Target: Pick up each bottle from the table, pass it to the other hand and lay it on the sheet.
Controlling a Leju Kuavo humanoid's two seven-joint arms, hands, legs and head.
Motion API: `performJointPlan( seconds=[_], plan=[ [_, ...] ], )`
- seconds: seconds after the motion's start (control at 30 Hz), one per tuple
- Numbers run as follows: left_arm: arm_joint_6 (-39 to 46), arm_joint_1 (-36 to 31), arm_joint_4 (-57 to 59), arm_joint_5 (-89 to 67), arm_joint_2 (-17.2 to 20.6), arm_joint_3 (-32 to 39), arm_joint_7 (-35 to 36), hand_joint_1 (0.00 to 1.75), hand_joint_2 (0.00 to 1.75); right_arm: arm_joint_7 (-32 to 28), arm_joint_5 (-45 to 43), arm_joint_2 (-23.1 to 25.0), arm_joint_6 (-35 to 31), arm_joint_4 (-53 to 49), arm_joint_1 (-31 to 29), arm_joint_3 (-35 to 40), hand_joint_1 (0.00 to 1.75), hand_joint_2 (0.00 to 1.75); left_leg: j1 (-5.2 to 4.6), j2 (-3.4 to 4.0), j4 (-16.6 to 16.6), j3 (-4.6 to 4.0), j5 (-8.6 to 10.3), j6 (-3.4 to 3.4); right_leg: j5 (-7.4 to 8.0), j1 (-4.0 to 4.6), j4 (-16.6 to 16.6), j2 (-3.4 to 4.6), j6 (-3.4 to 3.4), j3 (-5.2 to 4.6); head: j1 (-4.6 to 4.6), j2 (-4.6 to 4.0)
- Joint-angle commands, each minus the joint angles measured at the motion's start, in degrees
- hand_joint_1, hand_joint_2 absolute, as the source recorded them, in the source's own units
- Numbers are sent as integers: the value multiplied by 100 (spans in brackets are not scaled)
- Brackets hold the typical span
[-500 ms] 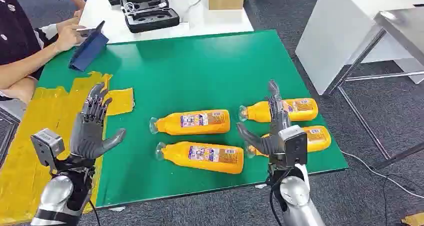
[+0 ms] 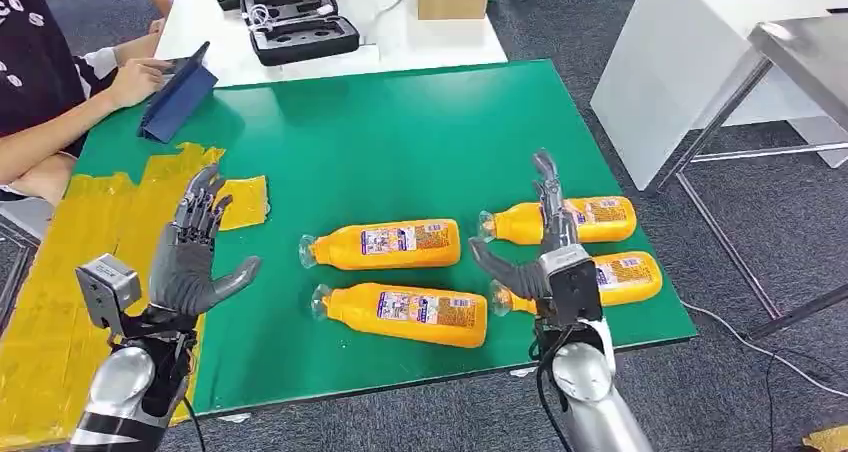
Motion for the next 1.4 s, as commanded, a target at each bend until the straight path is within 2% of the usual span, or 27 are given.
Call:
performJointPlan(
  seconds=[0.03,0.13,0.23,0.47,0.5,0.57,0.6,0.73,0.9,0.97,1.1,1.13,1.2,1.3,1.37,1.4],
  plan=[
    [-253,-485,506,-58,-286,-10,68,0,175,524,2107,-246,144,2162,-1829,782,0,175,4,13,3,22,-7,-2,3,3,-3,20,-9,18,2,0],
    [-360,-641,626,-55,-358,-65,99,0,175,589,2831,-169,236,2779,-2328,1279,0,175,2,15,2,23,-2,-1,7,1,-1,23,-11,18,2,0],
    [-431,-738,688,-27,-377,-102,98,0,175,566,3192,-112,472,3235,-2680,1741,0,175,6,7,5,41,-2,-2,2,4,3,17,-18,36,2,0],
    [-440,-765,716,-19,-376,-95,99,0,175,560,3190,-83,488,3359,-2743,1799,0,175,2,-3,-1,17,16,2,8,2,-1,-1,-9,18,0,0],
    [-442,-757,713,-18,-373,-93,98,0,175,558,3189,-97,485,3348,-2732,1799,0,175,3,-8,4,42,2,0,-6,1,6,0,-14,43,2,0],
    [-497,-803,745,17,-383,-107,97,0,175,557,3428,-137,627,3475,-2881,2062,0,175,2,-4,1,18,14,2,5,1,1,-1,-9,20,2,0],
    [-517,-838,775,33,-392,-113,99,0,175,570,3498,-110,668,3582,-2954,2153,0,175,3,-5,5,32,4,1,-3,2,5,2,-12,34,2,0],
    [-618,-1099,1023,84,-447,-211,104,0,175,516,3617,216,942,4451,-3423,2561,0,175,3,-1,4,18,12,0,6,2,5,4,-12,19,2,0],
    [-677,-1398,1323,153,-491,-370,65,0,175,327,3389,516,1209,5627,-4010,2727,0,175,0,-5,4,16,16,1,7,1,8,0,-11,16,2,0],
    [-684,-1472,1419,203,-506,-394,41,0,175,432,3393,631,1298,6125,-4246,2795,0,175,2,-7,9,38,7,-1,-3,1,14,5,-16,36,4,0],
    [-707,-1544,1494,264,-501,-426,-4,0,175,423,3352,751,1258,6693,-4452,2790,0,175,4,-11,14,47,1,-3,-10,1,18,3,-16,48,2,0],
    [-727,-1579,1524,292,-502,-438,-21,0,175,358,3304,765,1282,6801,-4494,2767,0,175,3,-8,5,26,16,-1,5,2,7,-1,-9,28,2,0],
    [-748,-1641,1570,320,-529,-474,-29,0,175,308,3258,813,1309,6923,-4544,2740,0,175,5,-20,10,47,4,-3,-8,3,13,-6,-12,51,0,0],
    [-760,-1706,1634,335,-539,-506,-29,0,175,370,3304,886,1285,7053,-4600,2771,0,175,2,-13,4,15,21,-1,8,1,6,-9,-7,18,2,0],
    [-765,-1762,1693,360,-540,-539,-41,0,175,436,3299,985,1418,7252,-4648,2778,0,175,5,-17,15,42,3,-4,-9,3,16,-6,-13,45,2,0],
    [-763,-1784,1713,387,-536,-549,-54,0,175,524,3405,1008,1422,7364,-4672,2864,0,175,2,-12,6,24,15,-1,4,1,9,-5,-8,26,2,0]
  ],
)
